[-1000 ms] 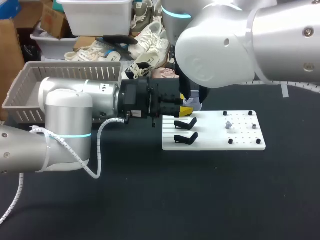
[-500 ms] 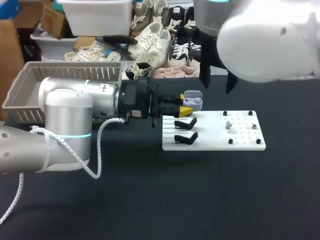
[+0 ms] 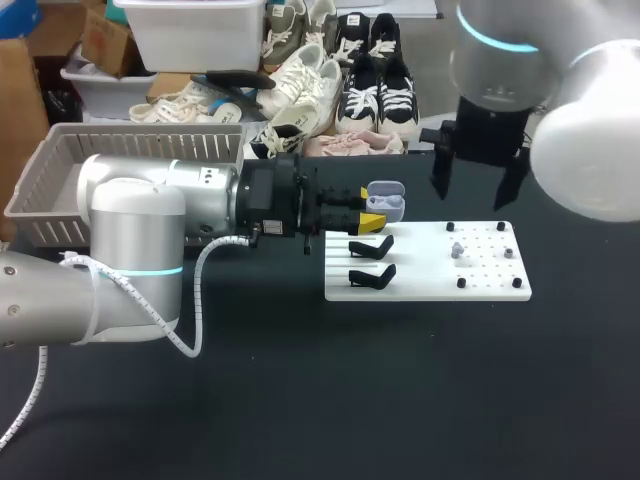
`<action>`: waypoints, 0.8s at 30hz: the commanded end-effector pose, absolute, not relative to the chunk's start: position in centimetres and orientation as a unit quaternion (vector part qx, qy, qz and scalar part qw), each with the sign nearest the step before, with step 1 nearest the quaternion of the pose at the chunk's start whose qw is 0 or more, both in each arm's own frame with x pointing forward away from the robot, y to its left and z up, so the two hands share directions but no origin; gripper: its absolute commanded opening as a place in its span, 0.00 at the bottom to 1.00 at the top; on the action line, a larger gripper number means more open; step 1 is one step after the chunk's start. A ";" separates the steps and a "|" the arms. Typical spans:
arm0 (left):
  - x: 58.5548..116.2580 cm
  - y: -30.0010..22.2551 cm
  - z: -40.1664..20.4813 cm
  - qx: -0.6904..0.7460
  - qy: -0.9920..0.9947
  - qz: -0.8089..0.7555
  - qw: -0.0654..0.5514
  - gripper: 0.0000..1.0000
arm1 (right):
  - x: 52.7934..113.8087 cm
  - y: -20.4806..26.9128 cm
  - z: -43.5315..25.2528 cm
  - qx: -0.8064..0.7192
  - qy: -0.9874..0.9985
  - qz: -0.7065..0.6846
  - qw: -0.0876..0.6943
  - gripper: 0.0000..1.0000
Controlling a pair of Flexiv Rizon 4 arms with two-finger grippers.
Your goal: Pick up each earbud case from the left stands, insert the matching earbuds, close the lid, and place the case in the box.
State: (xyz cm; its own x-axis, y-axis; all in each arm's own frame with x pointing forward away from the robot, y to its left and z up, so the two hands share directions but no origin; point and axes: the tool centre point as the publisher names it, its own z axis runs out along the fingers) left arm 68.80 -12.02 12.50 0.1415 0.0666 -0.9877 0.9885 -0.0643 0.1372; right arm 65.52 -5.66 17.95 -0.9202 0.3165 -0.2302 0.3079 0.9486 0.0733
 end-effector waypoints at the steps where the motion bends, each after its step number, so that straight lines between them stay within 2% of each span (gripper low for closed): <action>1: 68.8 -12.1 12.5 0.565 0.466 -0.460 0.502 0.00 | 66.7 -6.3 16.3 0.156 0.981 0.054 0.105 0.77; 5: 68.8 -12.1 12.5 0.565 0.466 -0.460 0.502 0.00 | 67.4 -6.9 14.8 0.172 0.978 0.056 0.102 0.74; 8: 68.8 -12.1 12.5 0.565 0.466 -0.460 0.502 0.00 | 68.2 -7.5 13.5 0.192 0.975 0.061 0.090 0.62; 10: 68.8 -12.1 12.5 0.565 0.466 -0.460 0.502 0.00 | 68.5 -7.6 12.6 0.205 0.973 0.055 0.090 0.58; 11: 68.8 -12.1 12.5 0.565 0.466 -0.460 0.502 0.00 | 68.7 -7.6 12.1 0.209 0.973 0.056 0.083 0.52; 16: 68.8 -12.1 12.5 0.565 0.466 -0.460 0.502 0.00 | 69.0 -7.5 9.7 0.217 0.973 0.044 0.073 0.48; 24: 68.8 -12.1 12.5 0.565 0.466 -0.460 0.502 0.00 | 68.9 -7.9 7.3 0.210 0.974 0.050 0.070 0.49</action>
State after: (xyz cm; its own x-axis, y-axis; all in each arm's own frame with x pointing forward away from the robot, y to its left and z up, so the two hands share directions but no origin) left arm 68.80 -12.02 12.50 0.1414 0.0666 -0.9877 0.9885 -0.0642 0.1372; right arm 68.84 -7.72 8.05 -0.9025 0.4159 -0.1115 0.4036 0.9073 0.1177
